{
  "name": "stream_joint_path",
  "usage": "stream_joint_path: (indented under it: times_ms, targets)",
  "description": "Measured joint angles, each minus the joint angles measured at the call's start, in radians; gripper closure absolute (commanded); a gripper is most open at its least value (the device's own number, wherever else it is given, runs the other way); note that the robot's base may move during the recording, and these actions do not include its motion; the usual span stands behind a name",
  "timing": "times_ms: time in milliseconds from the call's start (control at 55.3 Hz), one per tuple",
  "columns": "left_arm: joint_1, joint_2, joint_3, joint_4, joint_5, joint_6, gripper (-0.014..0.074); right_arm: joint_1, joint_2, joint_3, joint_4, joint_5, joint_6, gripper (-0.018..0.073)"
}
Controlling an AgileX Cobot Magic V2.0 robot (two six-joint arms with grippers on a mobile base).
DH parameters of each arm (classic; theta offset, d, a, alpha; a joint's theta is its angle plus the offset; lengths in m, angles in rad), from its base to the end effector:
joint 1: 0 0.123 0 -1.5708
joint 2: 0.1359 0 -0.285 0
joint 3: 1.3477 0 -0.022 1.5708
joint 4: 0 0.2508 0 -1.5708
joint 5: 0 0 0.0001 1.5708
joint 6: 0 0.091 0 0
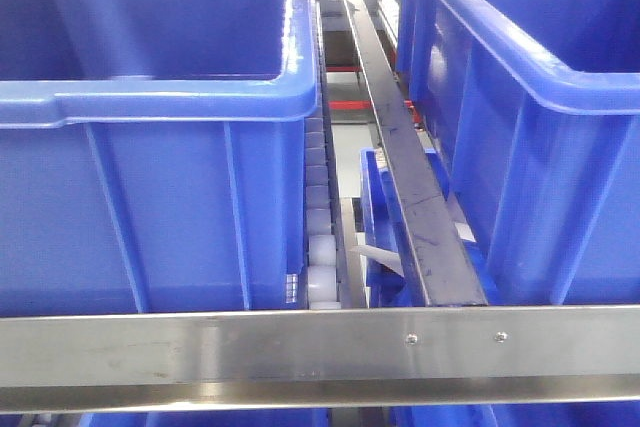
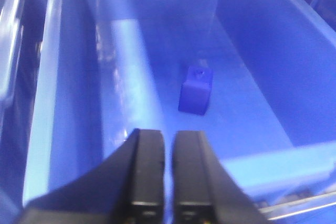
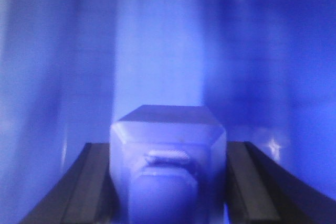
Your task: Pick and sort blue part to right shelf
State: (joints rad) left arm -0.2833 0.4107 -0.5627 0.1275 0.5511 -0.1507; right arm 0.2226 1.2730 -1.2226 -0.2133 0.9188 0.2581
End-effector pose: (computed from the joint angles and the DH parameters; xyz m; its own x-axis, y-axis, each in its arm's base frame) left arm 0.0799 -0.0169 0.3243 -0.3002 0.0438 -0.9529 0.2056 0.9784 -0.0197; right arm 0.2585 0.0428 0.3668 -0.7542 -0.0423 -0.6553 -0.0162 0.9988 -0.0458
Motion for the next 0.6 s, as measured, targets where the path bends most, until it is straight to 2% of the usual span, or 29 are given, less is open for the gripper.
stream_joint_path:
  times_ms: [271,434,507,597]
  targets:
    - [0.0,-0.094,0.017,0.0,0.019,-0.015,0.0472,-0.16,0.295,-0.151,0.206,0.014,-0.238,0.0354]
    - [0.0,-0.097,0.017,0.0,0.026,-0.015,0.0472,-0.181,0.416,-0.168,0.249,-0.031,-0.323,0.0342]
    - [0.0,-0.097,0.017,0.0,0.026,-0.015,0.0472,-0.181,0.457,-0.168,0.254,-0.042,-0.333,0.0265]
    - [0.0,-0.097,0.017,0.0,0.026,-0.015,0.0472,-0.181,0.491,-0.168,0.261,-0.046,-0.338,0.0102]
